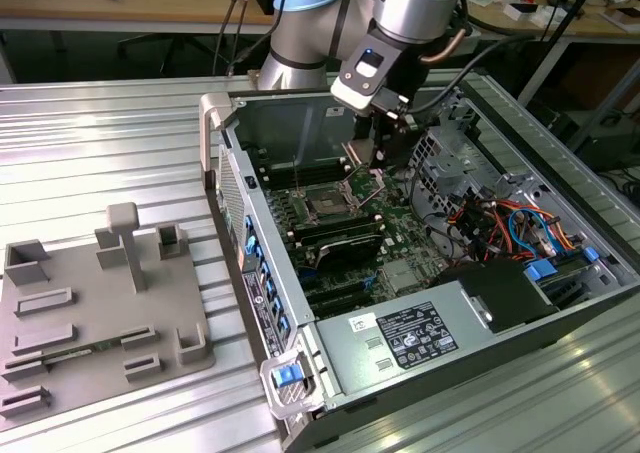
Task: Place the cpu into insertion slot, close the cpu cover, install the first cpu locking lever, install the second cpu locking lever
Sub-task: 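Place the cpu into insertion slot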
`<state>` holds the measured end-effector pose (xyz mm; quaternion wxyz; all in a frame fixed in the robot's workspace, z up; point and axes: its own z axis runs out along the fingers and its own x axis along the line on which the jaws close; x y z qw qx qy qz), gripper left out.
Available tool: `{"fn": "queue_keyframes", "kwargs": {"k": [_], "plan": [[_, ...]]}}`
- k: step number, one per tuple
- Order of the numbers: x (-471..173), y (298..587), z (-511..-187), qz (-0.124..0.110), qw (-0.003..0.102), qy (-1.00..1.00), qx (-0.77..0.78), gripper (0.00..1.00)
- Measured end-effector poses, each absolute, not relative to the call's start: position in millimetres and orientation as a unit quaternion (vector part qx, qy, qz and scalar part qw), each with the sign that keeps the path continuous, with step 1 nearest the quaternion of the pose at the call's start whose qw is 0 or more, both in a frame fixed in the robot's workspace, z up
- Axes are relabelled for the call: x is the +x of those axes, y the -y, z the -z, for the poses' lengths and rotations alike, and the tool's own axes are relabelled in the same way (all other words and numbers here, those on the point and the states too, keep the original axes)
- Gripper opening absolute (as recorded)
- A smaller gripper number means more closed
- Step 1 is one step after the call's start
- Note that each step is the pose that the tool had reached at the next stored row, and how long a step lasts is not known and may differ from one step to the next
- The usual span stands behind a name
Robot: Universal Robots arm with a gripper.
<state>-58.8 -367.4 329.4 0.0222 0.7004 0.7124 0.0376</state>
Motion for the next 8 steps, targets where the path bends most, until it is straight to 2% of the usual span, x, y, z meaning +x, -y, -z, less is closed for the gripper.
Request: {"fn": "queue_keyframes", "kwargs": {"k": [8], "plan": [[-62.6,362.9,-326.3,-0.037,0.023,-0.702,0.711,0.55]]}}
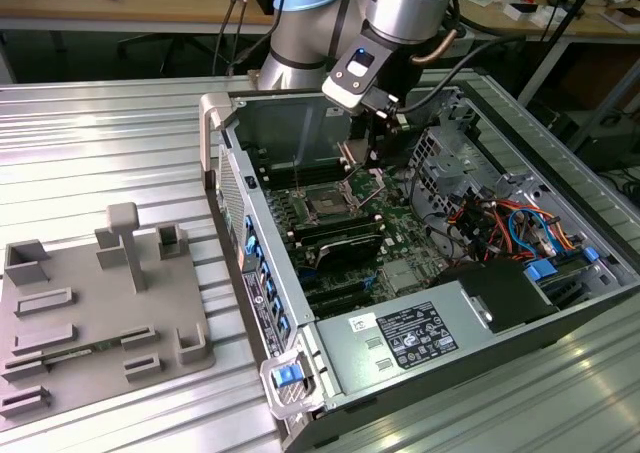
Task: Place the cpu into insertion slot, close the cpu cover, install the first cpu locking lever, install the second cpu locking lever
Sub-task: 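Place the cpu into insertion slot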
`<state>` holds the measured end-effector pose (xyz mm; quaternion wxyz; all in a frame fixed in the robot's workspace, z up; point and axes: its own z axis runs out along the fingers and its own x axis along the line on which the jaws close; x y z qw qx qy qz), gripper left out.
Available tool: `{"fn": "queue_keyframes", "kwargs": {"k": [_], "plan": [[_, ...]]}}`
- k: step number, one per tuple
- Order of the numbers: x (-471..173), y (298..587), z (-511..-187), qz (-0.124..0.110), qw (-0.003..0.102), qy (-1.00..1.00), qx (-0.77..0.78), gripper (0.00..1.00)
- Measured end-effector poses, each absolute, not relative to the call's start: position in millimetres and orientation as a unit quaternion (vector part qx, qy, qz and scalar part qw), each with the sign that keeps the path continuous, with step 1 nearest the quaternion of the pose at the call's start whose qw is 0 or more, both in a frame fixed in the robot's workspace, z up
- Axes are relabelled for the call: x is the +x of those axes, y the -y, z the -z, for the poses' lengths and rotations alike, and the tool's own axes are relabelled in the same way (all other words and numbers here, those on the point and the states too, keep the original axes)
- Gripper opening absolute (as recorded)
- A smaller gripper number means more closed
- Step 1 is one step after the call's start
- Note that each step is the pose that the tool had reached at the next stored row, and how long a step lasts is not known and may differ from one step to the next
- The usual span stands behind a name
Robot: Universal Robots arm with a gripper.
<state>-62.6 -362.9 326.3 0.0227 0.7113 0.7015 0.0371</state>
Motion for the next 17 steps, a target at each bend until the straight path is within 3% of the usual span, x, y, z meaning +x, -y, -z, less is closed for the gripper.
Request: {"fn": "queue_keyframes", "kwargs": {"k": [17], "plan": [[-62.6,362.6,-325.5,-0.037,0.023,-0.701,0.712,0.55]]}}
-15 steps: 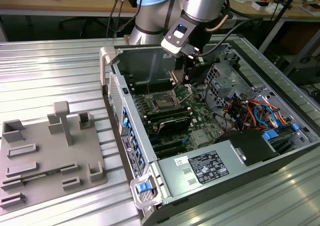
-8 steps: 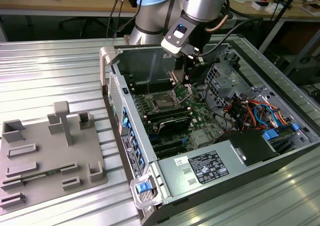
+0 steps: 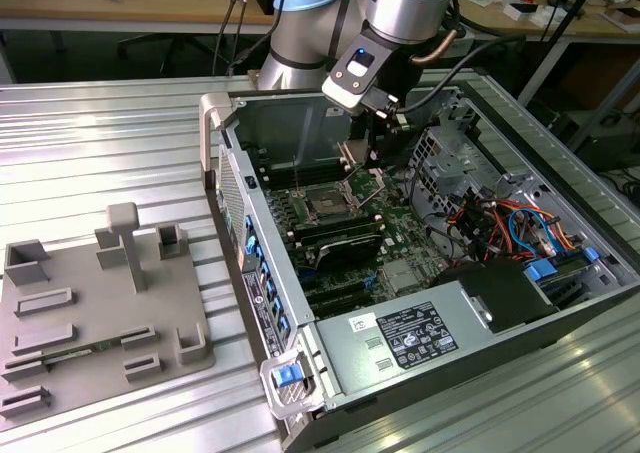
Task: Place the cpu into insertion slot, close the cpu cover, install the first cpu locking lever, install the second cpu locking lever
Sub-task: 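Place the cpu into insertion slot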
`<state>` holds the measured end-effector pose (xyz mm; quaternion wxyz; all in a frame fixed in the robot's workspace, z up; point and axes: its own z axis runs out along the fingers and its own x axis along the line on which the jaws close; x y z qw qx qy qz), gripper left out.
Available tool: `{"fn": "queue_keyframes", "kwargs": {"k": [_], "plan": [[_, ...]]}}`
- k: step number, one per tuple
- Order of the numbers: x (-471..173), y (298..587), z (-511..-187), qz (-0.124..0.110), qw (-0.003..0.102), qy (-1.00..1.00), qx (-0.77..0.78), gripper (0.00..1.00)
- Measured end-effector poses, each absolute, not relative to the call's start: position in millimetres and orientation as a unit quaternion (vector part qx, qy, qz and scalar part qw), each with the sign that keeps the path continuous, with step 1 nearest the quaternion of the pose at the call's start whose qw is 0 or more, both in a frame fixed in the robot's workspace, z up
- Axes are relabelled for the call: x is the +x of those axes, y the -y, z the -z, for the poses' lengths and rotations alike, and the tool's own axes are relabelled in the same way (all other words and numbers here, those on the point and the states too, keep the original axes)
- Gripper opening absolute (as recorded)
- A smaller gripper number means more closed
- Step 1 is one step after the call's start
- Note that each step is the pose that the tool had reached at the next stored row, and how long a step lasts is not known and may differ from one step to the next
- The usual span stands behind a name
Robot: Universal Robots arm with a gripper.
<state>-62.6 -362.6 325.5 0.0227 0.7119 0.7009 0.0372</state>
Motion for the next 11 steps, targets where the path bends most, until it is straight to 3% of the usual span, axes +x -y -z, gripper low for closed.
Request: {"fn": "queue_keyframes", "kwargs": {"k": [11], "plan": [[-63,356,-308,-0.038,0.022,-0.721,0.692,0.55]]}}
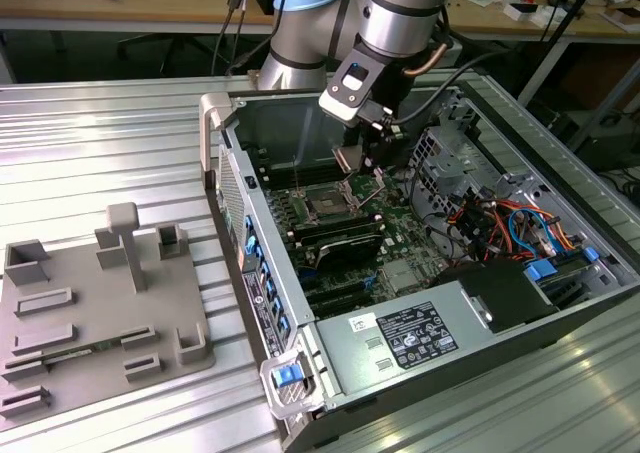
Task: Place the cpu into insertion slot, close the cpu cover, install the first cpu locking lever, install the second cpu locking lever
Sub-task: 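Place the cpu into insertion slot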
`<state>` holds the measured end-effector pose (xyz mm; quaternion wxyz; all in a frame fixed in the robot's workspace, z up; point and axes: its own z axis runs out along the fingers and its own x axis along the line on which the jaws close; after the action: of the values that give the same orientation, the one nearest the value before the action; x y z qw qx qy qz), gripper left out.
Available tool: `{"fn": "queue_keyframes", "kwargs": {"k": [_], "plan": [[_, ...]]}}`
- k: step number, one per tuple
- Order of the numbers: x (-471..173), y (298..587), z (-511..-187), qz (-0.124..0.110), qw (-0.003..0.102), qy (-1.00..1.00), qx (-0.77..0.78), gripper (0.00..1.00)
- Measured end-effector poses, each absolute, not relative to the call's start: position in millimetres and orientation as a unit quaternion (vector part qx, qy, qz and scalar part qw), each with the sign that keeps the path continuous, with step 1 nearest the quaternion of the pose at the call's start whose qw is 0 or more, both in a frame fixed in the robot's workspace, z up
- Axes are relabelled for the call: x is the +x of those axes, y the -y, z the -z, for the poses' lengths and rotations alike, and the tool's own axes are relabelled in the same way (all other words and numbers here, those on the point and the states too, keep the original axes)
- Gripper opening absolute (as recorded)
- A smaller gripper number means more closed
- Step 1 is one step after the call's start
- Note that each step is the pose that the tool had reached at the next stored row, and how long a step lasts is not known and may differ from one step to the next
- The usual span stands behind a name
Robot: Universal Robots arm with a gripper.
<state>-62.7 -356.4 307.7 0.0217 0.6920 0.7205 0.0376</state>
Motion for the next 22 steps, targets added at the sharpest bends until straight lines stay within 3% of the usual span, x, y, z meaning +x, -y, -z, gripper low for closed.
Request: {"fn": "queue_keyframes", "kwargs": {"k": [22], "plan": [[-62.7,351.3,-303.1,-0.038,0.021,-0.723,0.689,0.55]]}}
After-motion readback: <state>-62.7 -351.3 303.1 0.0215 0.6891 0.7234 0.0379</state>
